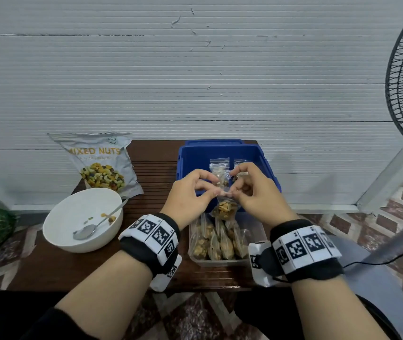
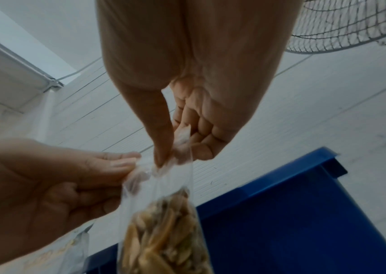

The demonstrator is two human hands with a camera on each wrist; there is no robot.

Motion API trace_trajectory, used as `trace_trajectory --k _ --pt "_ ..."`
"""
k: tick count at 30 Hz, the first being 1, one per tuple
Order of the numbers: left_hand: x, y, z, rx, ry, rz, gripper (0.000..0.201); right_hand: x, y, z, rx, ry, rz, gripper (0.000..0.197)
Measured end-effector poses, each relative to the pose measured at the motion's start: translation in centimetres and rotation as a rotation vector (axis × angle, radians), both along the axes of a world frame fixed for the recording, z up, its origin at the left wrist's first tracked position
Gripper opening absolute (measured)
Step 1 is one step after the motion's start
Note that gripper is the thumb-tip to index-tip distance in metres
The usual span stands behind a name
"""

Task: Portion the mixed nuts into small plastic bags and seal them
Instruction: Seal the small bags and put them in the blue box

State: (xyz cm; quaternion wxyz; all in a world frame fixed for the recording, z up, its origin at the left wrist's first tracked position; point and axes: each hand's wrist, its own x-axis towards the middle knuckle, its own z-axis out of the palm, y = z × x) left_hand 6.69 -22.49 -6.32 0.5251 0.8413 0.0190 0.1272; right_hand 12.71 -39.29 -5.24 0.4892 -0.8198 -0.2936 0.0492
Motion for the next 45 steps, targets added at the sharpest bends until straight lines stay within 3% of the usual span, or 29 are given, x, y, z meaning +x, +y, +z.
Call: trace_trajectory --k 5,11,15,20,27,34,41,45 --pt "0.9 2.4 0.3 -0.116 -0.061 0.081 0.010 2.3 0.2 3.2 -0.146 -0.130 0.019 0.027" --pt "3.3 5.5 -1.1 -0.019 -0.005 0.269 0.011 6.9 2.6 8.5 -0.540 -0.241 0.090 0.028" --pt "4.8 6.6 -2.1 0.051 0.043 0.277 0.020 9.7 5.9 8.5 -0.909 -0.314 0.177 0.027" --pt "6.1 7.6 -3.2 0.087 0.065 0.243 0.026 13.2 9.2 5.5 -1.170 -0.145 0.353 0.018" --pt "6.7 8.1 -3.8 0.054 0.057 0.307 0.023 16.2 12.0 2.3 -1.302 0.007 0.466 0.014" --pt "6.7 8.1 -3.7 0.008 0.060 0.300 0.023 17.1 12.4 0.2 -1.347 -0.192 0.398 0.016" --pt "6.5 8.1 -3.8 0.022 0.085 0.294 0.019 16.1 12.2 1.6 -1.311 -0.198 0.415 0.007" --pt "5.7 7.5 -3.3 0.045 0.094 0.273 0.016 15.6 11.5 3.6 -1.190 -0.138 0.410 0.006"
